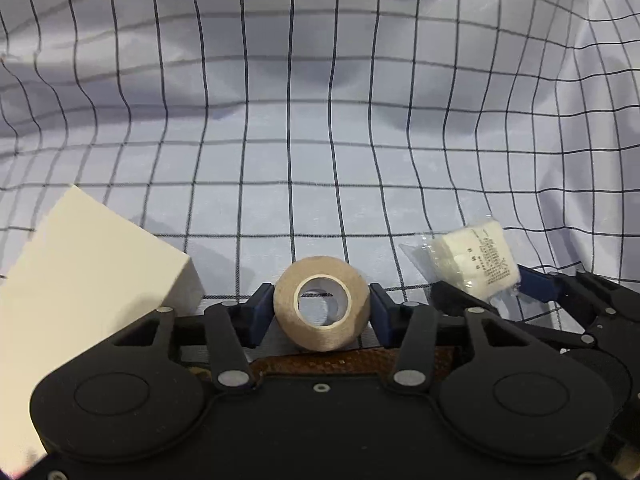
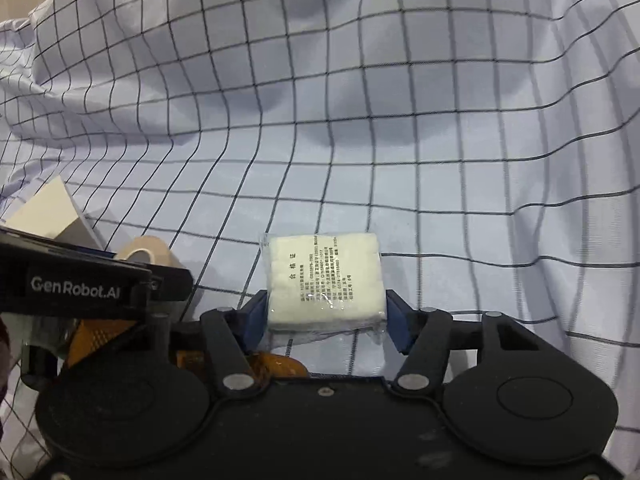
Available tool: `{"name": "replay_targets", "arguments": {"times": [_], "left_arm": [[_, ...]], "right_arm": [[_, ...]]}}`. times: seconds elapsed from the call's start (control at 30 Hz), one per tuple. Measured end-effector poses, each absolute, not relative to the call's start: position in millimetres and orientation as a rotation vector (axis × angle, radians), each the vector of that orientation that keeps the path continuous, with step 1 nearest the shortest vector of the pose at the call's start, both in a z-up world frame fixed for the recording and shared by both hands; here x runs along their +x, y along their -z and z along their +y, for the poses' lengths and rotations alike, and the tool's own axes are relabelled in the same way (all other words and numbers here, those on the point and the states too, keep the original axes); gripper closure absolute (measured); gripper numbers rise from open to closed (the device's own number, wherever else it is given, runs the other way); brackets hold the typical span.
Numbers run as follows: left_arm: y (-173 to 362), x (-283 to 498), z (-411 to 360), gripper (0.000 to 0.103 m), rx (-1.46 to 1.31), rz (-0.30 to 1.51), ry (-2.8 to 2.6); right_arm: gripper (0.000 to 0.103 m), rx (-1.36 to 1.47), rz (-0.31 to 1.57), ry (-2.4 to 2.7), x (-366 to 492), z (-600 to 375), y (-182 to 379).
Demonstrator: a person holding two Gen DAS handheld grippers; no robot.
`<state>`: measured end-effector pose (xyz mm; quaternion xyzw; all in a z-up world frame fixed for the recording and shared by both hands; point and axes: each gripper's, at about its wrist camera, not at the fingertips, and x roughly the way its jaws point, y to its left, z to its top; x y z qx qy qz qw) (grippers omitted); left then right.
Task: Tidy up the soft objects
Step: 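Carry the tape roll with the left tool while the right tool carries the white packet to the basket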
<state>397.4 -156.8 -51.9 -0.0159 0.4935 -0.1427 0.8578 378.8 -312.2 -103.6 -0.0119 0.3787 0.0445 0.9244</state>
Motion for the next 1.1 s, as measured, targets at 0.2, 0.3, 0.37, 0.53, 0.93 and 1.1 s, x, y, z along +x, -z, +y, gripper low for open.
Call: {"name": "replay_targets", "arguments": {"times": [0.2,0.3,0.37,0.53,0.93,1.1], "left_arm": [[10,370,-152,0.054,-0.001,0.955,0.311],[-15,349,-140,0.054,-0.01,0.914,0.317],[-29,334,-129,0.054,-0.021,0.893,0.318],[-63,286,-98,0.054,-0.023,0.823,0.31],[-83,166,-43,0.054,0.017,0.733,0.312],[-62,140,-29,0.054,-0.019,0.781,0.284]], "right_arm": [[0.043,0.028,0.701,-0.067,350,-315,67],[0.043,0.027,0.653,-0.069,328,-312,48],[0.043,0.022,0.614,-0.071,307,-310,35],[0.043,0.02,0.525,-0.096,250,-301,8],[0.043,0.013,0.405,-0.177,98,-277,-18],[0.043,0.065,0.466,-0.208,67,-274,-6]]}}
